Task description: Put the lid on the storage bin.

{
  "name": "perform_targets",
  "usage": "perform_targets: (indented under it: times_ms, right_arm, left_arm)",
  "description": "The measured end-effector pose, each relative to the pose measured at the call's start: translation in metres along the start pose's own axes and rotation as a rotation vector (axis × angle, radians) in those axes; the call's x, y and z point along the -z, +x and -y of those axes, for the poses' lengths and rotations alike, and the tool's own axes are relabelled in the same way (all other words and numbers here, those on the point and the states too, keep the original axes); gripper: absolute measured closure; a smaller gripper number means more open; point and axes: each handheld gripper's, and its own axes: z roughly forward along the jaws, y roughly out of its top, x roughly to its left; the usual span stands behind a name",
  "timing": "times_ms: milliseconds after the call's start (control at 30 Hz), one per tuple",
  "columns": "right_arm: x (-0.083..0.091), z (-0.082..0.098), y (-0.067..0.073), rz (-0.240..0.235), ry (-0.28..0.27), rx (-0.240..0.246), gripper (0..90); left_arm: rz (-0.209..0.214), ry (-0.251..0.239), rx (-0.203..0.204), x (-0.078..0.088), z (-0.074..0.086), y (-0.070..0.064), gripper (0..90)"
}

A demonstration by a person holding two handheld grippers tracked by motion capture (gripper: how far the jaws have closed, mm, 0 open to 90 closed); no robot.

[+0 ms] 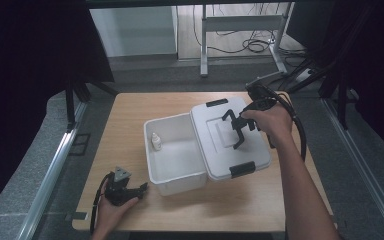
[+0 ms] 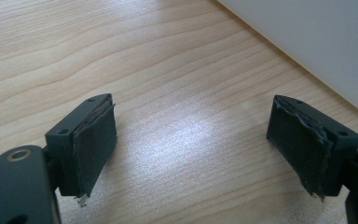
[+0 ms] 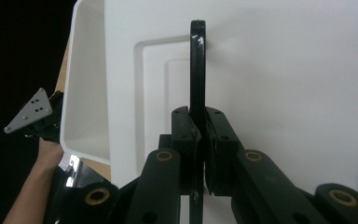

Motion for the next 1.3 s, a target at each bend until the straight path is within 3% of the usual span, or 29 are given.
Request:
perform_targets:
  times_ms: [533, 1300]
  right_arm:
    - [-0.024, -0.014, 0.037, -0.005, 0.034, 0.031, 83.9]
    - [-0.043, -0.021, 0.063, -0.004, 0.061, 0.047, 83.8]
  left_arm:
    - [0.004, 0.001, -0.003, 0.000, 0.000, 0.000, 14.8]
    - [0.008, 0.000, -0.008, -0.001, 0.000, 0.000, 14.6]
